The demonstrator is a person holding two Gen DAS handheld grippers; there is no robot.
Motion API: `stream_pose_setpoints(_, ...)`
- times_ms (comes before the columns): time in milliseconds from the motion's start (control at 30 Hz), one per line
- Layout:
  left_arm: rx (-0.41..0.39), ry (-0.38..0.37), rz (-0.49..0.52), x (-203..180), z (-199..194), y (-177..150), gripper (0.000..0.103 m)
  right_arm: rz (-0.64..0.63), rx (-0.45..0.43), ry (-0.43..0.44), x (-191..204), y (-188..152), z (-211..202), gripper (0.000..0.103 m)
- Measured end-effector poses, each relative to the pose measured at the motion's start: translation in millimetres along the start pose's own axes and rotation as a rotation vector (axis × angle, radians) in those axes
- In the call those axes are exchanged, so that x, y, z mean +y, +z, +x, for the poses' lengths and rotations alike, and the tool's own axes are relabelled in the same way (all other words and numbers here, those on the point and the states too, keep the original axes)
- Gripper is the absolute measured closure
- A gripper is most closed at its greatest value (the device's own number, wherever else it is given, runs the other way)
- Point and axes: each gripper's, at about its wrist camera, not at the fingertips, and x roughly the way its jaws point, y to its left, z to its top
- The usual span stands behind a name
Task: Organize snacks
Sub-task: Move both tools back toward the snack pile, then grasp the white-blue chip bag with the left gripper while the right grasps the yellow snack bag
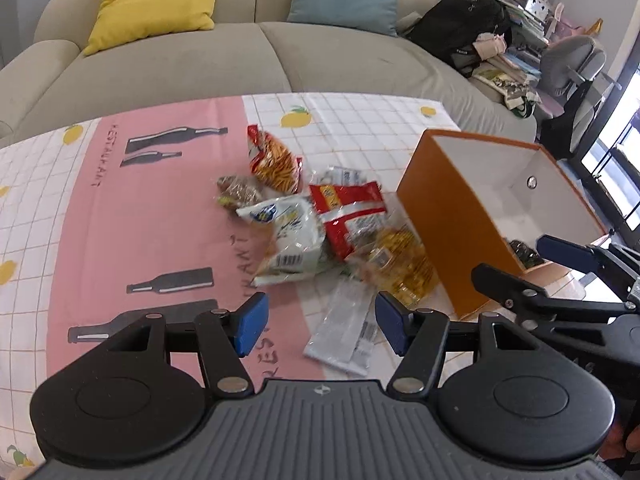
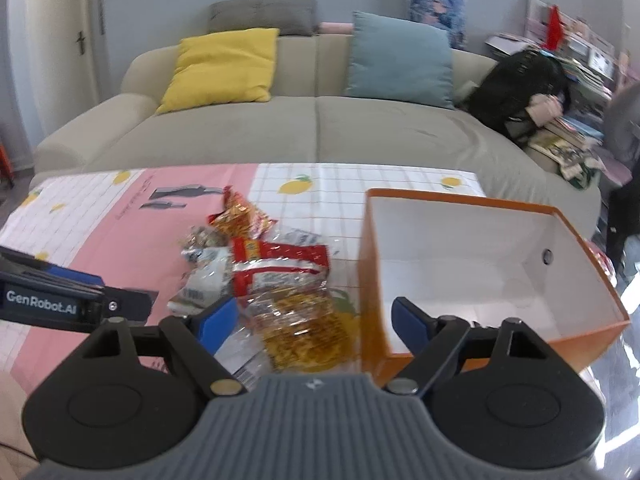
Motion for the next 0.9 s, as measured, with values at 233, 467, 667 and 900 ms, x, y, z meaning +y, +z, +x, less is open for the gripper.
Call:
stream_pose_setpoints(233,0.018,0.025,0.008,12,23,3,0.031,-0.126,0.034,0.02,30,-8,31,0.029)
stream_pose_setpoints(467,0.027,0.008,-0.056,27,55,13,0.031,-0.187,0.101,0.007,41,-6,83,0.029)
stream_pose_setpoints(667,0.043,0.003,-0.116,33,84,19,0.03,-0.197,0.174,-0.03,41,-11,121,0.029)
stream_pose_setpoints(900,0.05,0.036,-0.126,33,111,28,0.025,-0.185,0.215,-0.051,39,-12,143,0.029)
